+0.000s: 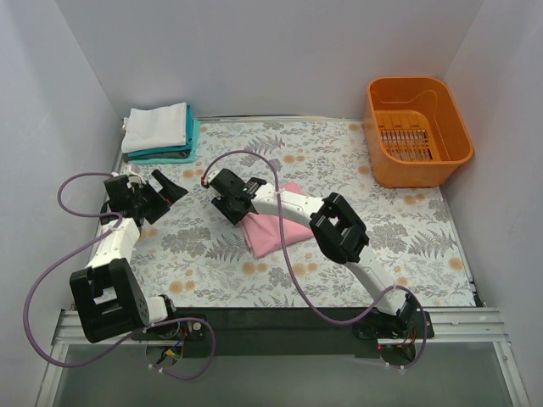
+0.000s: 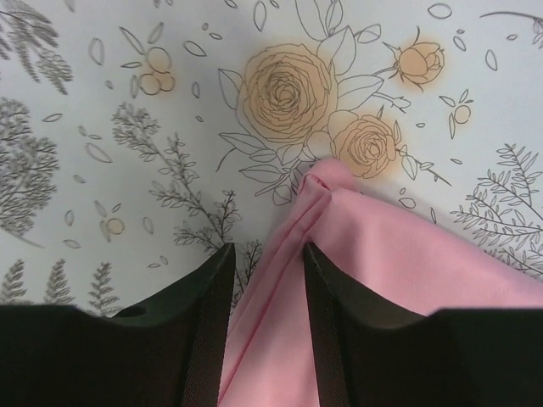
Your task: Fold and stack the t-shirts
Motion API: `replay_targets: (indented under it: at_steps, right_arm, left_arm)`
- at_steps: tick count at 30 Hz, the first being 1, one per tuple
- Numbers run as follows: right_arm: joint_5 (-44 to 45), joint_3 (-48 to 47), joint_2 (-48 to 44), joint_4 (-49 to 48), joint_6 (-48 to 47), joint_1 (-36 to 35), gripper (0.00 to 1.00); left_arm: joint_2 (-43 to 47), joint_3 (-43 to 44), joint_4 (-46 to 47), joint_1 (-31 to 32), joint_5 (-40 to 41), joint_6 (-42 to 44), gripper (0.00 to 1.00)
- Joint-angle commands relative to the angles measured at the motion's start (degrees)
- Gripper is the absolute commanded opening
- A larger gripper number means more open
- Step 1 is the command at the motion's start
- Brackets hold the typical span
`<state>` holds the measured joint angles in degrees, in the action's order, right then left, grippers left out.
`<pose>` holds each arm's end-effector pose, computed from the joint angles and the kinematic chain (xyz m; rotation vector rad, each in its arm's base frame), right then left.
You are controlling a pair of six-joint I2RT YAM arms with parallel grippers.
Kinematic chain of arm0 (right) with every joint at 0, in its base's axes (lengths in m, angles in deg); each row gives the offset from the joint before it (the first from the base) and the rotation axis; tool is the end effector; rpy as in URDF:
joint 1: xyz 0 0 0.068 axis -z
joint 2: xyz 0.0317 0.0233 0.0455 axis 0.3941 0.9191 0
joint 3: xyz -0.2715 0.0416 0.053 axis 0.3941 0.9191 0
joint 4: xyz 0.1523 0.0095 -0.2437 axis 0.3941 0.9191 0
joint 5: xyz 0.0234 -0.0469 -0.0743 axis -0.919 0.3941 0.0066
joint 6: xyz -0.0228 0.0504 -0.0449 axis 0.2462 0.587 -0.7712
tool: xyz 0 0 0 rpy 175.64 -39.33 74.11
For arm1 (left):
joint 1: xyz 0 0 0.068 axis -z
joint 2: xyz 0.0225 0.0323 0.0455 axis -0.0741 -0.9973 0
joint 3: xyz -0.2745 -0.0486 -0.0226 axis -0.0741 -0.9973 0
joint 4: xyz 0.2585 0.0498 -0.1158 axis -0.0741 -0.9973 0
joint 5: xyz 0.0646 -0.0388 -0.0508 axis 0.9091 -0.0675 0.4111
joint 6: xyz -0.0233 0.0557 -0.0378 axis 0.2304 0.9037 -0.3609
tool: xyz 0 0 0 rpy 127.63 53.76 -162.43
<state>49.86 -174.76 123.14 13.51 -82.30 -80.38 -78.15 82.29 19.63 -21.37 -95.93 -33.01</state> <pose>0.3156 0.4698 0.1585 -1.0818 2.2265 0.2216 0.2925 0.0601 0.1924 -1.3915 1.9663 -1.0144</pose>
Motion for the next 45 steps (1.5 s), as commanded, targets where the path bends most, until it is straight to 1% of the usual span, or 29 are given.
replay_targets:
  at_steps: [1,2,4,5,7,8,9,11,15,16,17,19,20,22,23,24,26,27,28,30,31,35,36,40,43,45]
  right_arm:
    - [-1.3,0.4,2.5,0.1,2.1,1.4,0.38]
    - [-2.5,0.8,2.9,0.1,2.3,1.7,0.32]
    - [-5.3,1.1,3.8,0.1,2.8,2.1,0.30]
    - [-6.2,1.5,4.1,0.2,3.0,2.3,0.21]
    - [-7.9,1.7,5.2,0.3,3.9,3.0,0.12]
    - [-8.6,1.6,5.5,0.4,4.2,3.4,0.04]
    - [-9.0,1.5,6.0,0.7,4.2,4.2,0.01]
    - [-9.9,0.5,5.8,0.9,4.4,5.4,0.01]
    - [-18.8,-1.8,2.5,-1.1,6.5,10.0,0.01]
    - [-20.5,-1.8,1.6,-2.4,7.2,10.8,0.01]
    - [-24.2,-1.6,0.8,-3.5,8.6,11.5,0.01]
    - [-26.6,-1.5,-1.2,-6.5,10.3,13.5,0.01]
    - [-28.0,-1.6,-1.5,-7.2,11.1,14.0,0.01]
    - [-29.7,-2.1,-2.2,-8.4,12.6,14.8,0.01]
    - [-30.4,-2.2,-2.2,-8.9,13.0,15.1,0.01]
    - [-31.8,-2.0,-2.4,-9.3,14.5,15.9,0.01]
    - [-33.8,-1.2,-2.3,-11.3,16.2,16.7,0.01]
    - [-34.4,-1.1,-2.1,-12.0,17.0,17.6,0.01]
    - [-35.0,-1.2,-1.8,-12.5,18.0,17.9,0.01]
    - [-35.6,-1.4,-1.3,-13.2,18.8,18.8,0.01]
    - [-36.1,-1.5,-1.2,-13.6,19.8,19.3,0.01]
    - [-38.2,-1.3,-1.1,-15.1,22.1,20.7,0.01]
    - [-38.9,-1.1,-1.2,-15.6,22.6,21.3,0.01]
    - [-40.0,0.0,-1.6,-17.7,25.2,22.6,0.01]
    - [-40.1,0.3,-1.7,-18.8,26.8,23.4,0.01]
    - [-40.9,0.9,-1.5,-19.7,28.4,24.0,0.01]
  left_arm:
    - [2.2,-0.9,0.3,0.0,-0.7,0.7,0.98]
    - [2.3,-1.0,0.3,0.0,-1.0,0.7,0.98]
    - [2.2,-1.2,0.3,0.0,-1.2,0.7,0.98]
    - [2.3,-1.7,0.3,0.0,-1.3,0.7,0.98]
    - [2.9,-2.3,0.8,0.0,-2.1,0.8,0.98]
    - [3.1,-2.8,1.0,0.0,-3.4,0.6,0.98]
    - [3.2,-3.9,1.5,0.0,-4.2,0.4,0.98]
    - [4.2,-5.4,3.4,0.2,-5.9,-0.3,0.98]
    - [4.8,-10.1,8.1,2.3,-9.4,-2.5,0.98]
    - [4.8,-11.6,10.8,3.1,-9.5,-3.8,0.98]
    - [4.5,-12.4,12.2,5.2,-9.3,-4.2,0.98]
    - [3.8,-13.9,16.5,7.6,-8.3,-5.3,0.98]
    - [3.3,-14.2,18.0,10.3,-7.7,-5.5,0.98]
    - [0.7,-14.3,22.3,13.0,-6.3,-6.5,0.98]
    - [-0.5,-14.1,23.3,15.5,-6.2,-6.8,0.98]
    - [-3.6,-13.6,24.4,16.3,-6.1,-7.5,0.98]
    - [-6.7,-12.3,28.5,20.3,-5.6,-9.5,0.98]
    - [-8.1,-11.8,29.7,21.3,-5.2,-10.0,0.98]
    - [-11.3,-11.3,33.2,22.2,-4.9,-10.5,0.98]
    - [-14.5,-9.7,35.9,24.7,-4.1,-12.3,0.98]
    - [-18.3,-8.9,38.5,25.6,-4.2,-12.9,0.98]
    - [-25.2,-5.0,42.7,30.0,-2.2,-15.7,0.98]
    - [-26.1,-4.0,42.9,30.6,0.1,-16.5,0.98]
    - [-30.6,-2.7,44.1,31.8,3.6,-19.2,0.98]
    - [-32.5,-2.0,45.4,32.1,4.7,-20.6,0.95]
    - [-33.5,-1.6,46.3,32.6,5.6,-20.6,0.90]
